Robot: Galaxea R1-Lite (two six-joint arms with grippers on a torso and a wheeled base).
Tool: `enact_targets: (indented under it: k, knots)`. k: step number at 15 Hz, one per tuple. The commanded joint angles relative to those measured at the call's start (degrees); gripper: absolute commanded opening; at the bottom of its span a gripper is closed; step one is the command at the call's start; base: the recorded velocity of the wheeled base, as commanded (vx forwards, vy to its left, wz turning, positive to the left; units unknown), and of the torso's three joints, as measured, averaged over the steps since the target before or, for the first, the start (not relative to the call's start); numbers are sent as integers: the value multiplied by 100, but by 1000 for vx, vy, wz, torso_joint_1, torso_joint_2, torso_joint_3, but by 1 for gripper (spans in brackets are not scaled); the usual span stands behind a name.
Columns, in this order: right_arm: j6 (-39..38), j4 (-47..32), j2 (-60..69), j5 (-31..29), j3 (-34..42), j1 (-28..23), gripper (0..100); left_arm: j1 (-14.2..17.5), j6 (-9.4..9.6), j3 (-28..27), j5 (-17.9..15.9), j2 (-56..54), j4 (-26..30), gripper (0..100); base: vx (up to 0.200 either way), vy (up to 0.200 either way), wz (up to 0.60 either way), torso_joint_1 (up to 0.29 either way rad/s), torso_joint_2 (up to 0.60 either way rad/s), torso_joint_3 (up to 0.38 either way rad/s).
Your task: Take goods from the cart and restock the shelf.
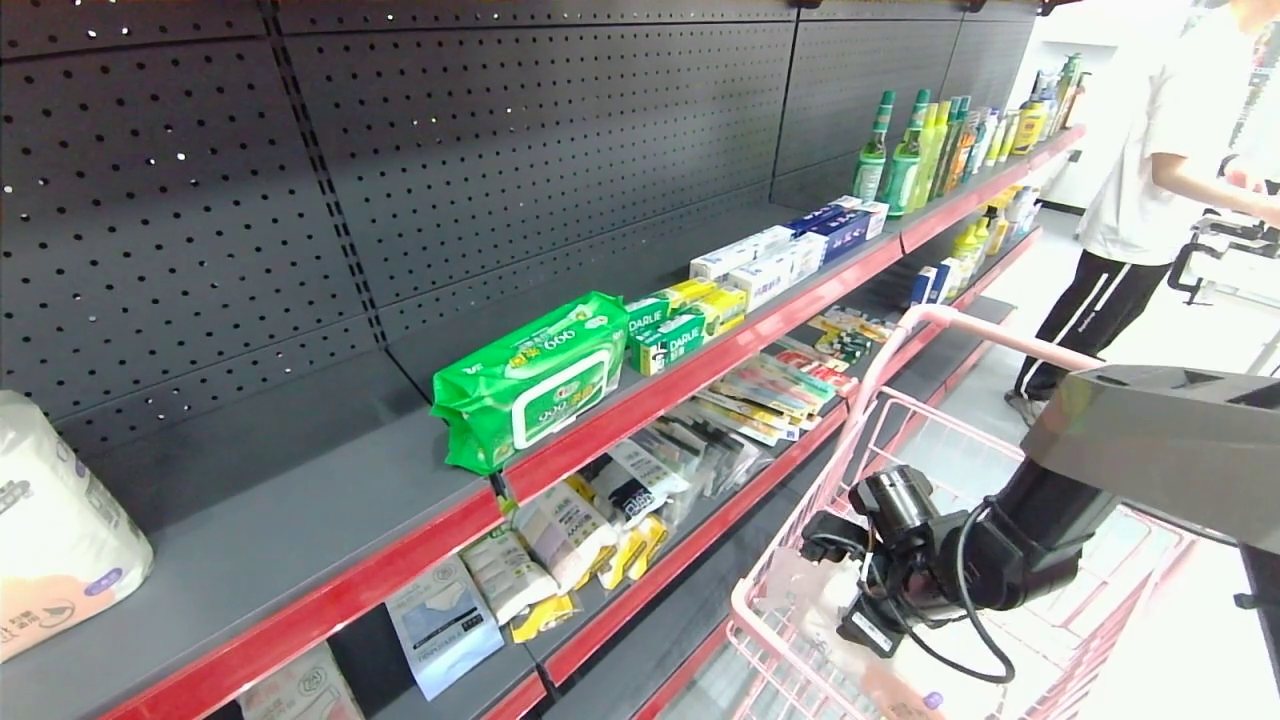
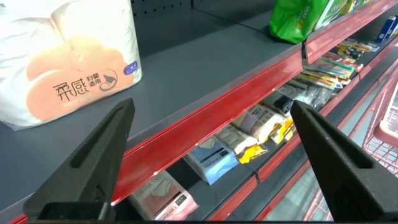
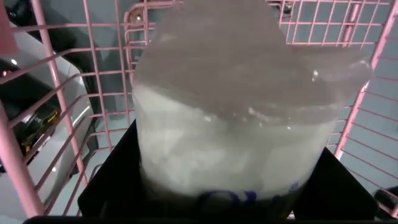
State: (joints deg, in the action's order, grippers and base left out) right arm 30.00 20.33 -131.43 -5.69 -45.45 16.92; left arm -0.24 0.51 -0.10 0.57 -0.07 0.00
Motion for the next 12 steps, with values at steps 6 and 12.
enact_targets:
  k: [6,12]
  knots:
    - [-390,23,2455,121,352,-532,0,-2,2,1,4,7,0,100,0,0,0,0,0,0]
    - [-803,23,5153,147,1170,-892,0,-2,2,1,4,7,0,100,0,0,0,0,0,0]
